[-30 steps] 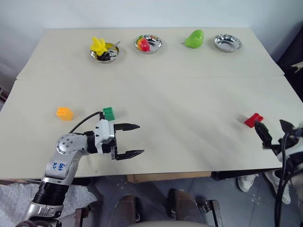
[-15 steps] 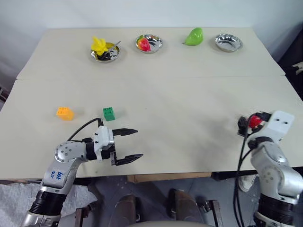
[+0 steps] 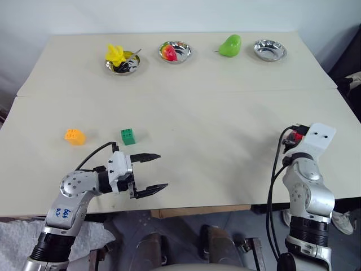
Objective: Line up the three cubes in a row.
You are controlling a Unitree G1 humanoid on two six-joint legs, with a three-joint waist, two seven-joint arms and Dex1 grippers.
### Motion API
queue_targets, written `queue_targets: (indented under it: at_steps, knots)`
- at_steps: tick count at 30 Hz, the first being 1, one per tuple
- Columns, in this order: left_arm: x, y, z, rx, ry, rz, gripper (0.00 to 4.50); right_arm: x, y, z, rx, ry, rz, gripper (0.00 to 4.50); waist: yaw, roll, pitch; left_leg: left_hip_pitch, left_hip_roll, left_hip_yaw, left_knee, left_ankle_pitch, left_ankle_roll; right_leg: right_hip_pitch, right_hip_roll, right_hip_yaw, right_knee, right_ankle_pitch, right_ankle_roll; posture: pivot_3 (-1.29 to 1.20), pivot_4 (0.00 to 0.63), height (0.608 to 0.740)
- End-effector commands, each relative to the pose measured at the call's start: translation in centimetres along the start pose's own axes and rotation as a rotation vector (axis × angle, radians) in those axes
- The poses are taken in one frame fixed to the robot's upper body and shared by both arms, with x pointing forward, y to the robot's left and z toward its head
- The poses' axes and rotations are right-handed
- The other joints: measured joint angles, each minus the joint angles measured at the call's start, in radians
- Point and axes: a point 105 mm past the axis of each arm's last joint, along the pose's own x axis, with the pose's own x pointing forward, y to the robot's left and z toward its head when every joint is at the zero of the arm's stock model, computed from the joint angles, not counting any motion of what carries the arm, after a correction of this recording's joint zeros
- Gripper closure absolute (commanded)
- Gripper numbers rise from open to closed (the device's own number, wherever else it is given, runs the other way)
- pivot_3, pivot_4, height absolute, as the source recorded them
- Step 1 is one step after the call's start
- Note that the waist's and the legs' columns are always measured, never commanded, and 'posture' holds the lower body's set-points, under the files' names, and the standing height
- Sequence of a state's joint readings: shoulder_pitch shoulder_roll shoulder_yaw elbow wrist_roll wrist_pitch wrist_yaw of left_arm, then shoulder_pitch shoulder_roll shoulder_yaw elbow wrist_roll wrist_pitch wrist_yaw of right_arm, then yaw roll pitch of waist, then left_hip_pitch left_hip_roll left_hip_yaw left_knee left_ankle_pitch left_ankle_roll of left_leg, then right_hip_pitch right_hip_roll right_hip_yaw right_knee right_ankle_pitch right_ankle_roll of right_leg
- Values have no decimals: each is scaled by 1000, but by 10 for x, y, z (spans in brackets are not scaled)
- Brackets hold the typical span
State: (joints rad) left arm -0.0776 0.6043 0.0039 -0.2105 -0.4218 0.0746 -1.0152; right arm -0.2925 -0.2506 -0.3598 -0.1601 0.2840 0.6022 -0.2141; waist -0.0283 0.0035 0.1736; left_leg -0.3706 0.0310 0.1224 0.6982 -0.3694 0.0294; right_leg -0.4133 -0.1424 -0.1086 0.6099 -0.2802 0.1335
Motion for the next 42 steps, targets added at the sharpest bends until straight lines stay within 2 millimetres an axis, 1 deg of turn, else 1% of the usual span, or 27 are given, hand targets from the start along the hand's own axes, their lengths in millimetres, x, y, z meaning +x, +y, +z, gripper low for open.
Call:
queue_targets:
  at_steps: [1,2,3,4,6,7,9,11,13,16,20,23,26,27,31,37,40,41,42]
  knots:
    - [-5,3,11,44,-19,31,0,-13,53,22,14,-25,473,3014,-4,0,0,0,0,0,0,0,0,0,0,0,0,0,0,0,150,740]
    - [-6,4,10,42,-17,36,0,-21,67,28,-20,-35,635,3014,-4,1,1,0,0,0,0,0,0,0,0,0,-1,0,0,0,150,740]
    - [-7,4,10,41,-16,38,0,-27,73,31,-45,-39,733,3014,-4,2,1,0,0,0,0,0,0,0,1,1,-1,0,0,0,150,740]
    - [-7,5,9,40,-17,42,0,-34,89,40,-112,-37,954,3014,-1,2,1,0,0,1,-1,0,0,0,1,1,-1,0,0,0,150,740]
    - [-6,7,10,36,-23,52,0,-46,104,48,-240,-27,1258,3014,0,3,2,0,0,0,0,0,0,0,1,0,-1,0,0,0,150,740]
    - [-6,9,10,34,-26,57,0,-49,107,48,-299,-22,1360,3014,0,3,2,0,0,1,0,0,2,0,-1,1,-2,1,2,0,150,740]
    - [-6,9,11,32,-29,60,0,-51,112,44,-389,-25,1495,3014,1,3,2,0,0,1,1,0,3,1,-2,1,-3,2,3,0,150,740]
    - [-8,8,11,34,-22,63,0,-48,116,31,-544,-14,1635,3014,0,2,2,1,0,0,0,0,3,2,-2,-1,-3,1,3,0,150,740]
    - [-10,8,11,36,-19,70,0,-45,117,21,-640,10,1731,3014,0,2,2,0,-1,0,0,0,3,2,-2,-1,-4,1,3,0,150,740]
    - [-11,9,13,38,-17,82,0,-35,118,13,-692,53,1755,3014,0,1,2,0,-1,0,0,0,3,2,-2,-2,-4,1,3,0,150,740]
    - [-16,6,13,40,-8,103,0,-26,113,4,-839,80,1786,3014,-4,2,2,0,-1,0,1,0,3,2,-3,-2,-4,1,3,0,150,740]
    - [-18,5,13,38,-4,113,0,-23,117,9,-817,69,1790,3014,-2,2,2,0,0,-1,1,0,3,3,-3,-3,-4,1,3,0,150,740]
    - [-20,4,13,37,-1,122,0,-22,125,20,-820,-31,1795,3014,-4,2,2,0,0,-1,2,0,3,4,-3,-3,-4,1,3,0,150,740]
    - [-21,5,13,36,0,124,0,-23,126,20,-814,-24,1805,3014,-5,2,2,0,0,-1,1,0,3,3,-3,-3,-4,1,3,0,150,740]
    - [-24,8,15,40,5,124,0,-23,126,14,-859,-2,1823,3014,-4,2,2,0,0,-2,1,0,2,3,-3,-4,-3,1,3,0,150,740]
    - [-29,14,19,60,17,127,0,-22,124,4,-849,69,1823,3014,-5,2,2,0,0,-2,1,0,2,4,-3,-4,-3,1,3,0,150,740]
    - [-31,14,19,59,24,127,0,-20,124,4,-821,97,1813,3014,-5,2,2,1,1,-2,1,0,2,4,-3,-3,-3,1,3,0,150,740]
    - [-32,13,18,57,27,125,0,-19,126,6,-828,63,1802,2664,-5,2,2,1,1,-2,1,0,2,4,-3,-4,-3,1,3,0,150,740]
    - [-32,12,17,56,30,126,0,-19,125,8,-812,75,1800,2282,-5,2,2,1,0,-2,1,1,2,4,-3,-3,-3,1,3,0,150,740]
